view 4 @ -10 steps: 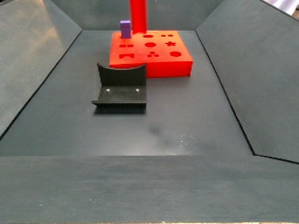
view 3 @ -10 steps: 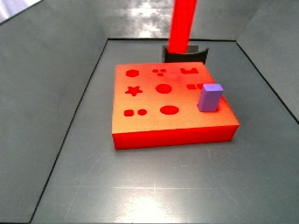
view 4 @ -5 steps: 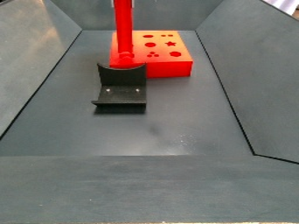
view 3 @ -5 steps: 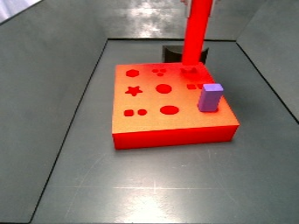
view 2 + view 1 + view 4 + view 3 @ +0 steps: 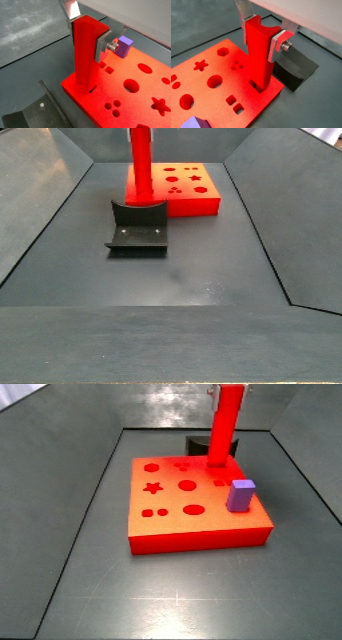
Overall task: Pick up the arch object. Move up. Place the arch object on the fixture. Regrasp the arch object. Move to above the board. Insert the arch object.
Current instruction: Insert the arch object.
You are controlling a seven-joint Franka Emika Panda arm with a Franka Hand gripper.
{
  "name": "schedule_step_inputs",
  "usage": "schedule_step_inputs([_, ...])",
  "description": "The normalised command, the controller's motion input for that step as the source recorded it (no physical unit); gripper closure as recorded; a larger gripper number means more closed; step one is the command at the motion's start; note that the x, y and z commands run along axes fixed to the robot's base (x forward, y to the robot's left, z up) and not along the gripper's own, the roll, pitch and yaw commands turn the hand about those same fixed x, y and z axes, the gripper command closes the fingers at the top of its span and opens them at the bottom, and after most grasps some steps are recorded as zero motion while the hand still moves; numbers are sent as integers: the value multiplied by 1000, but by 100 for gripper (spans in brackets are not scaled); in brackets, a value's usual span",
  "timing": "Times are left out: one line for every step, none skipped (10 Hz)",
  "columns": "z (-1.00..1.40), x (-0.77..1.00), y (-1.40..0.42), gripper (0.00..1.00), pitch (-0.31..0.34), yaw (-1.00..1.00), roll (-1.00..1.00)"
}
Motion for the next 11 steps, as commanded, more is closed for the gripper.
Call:
schedule_step_inputs([-200, 191, 0, 100, -26, -26, -81])
schedule_step_inputs([-140, 137, 0, 100, -9, -60, -66])
schedule_step_inputs([-63, 0, -49, 100, -29, -60, -40])
schedule_step_inputs([-37, -114, -71, 100, -66, 0, -43])
schedule_step_inputs([0, -320, -54, 100, -124, 11, -23])
schedule_step_inputs([0, -340, -37, 100, -169, 117, 0])
schedule_step_inputs([-97, -226, 0, 100, -123, 171, 0])
schedule_step_inputs([-131, -260, 0, 100, -131, 203, 0])
schedule_step_inputs([-174, 0, -97, 100, -74, 163, -9])
schedule_step_inputs([-183, 134, -146, 100, 0, 151, 0])
schedule_step_inputs([-129, 174, -180, 100, 0, 166, 0])
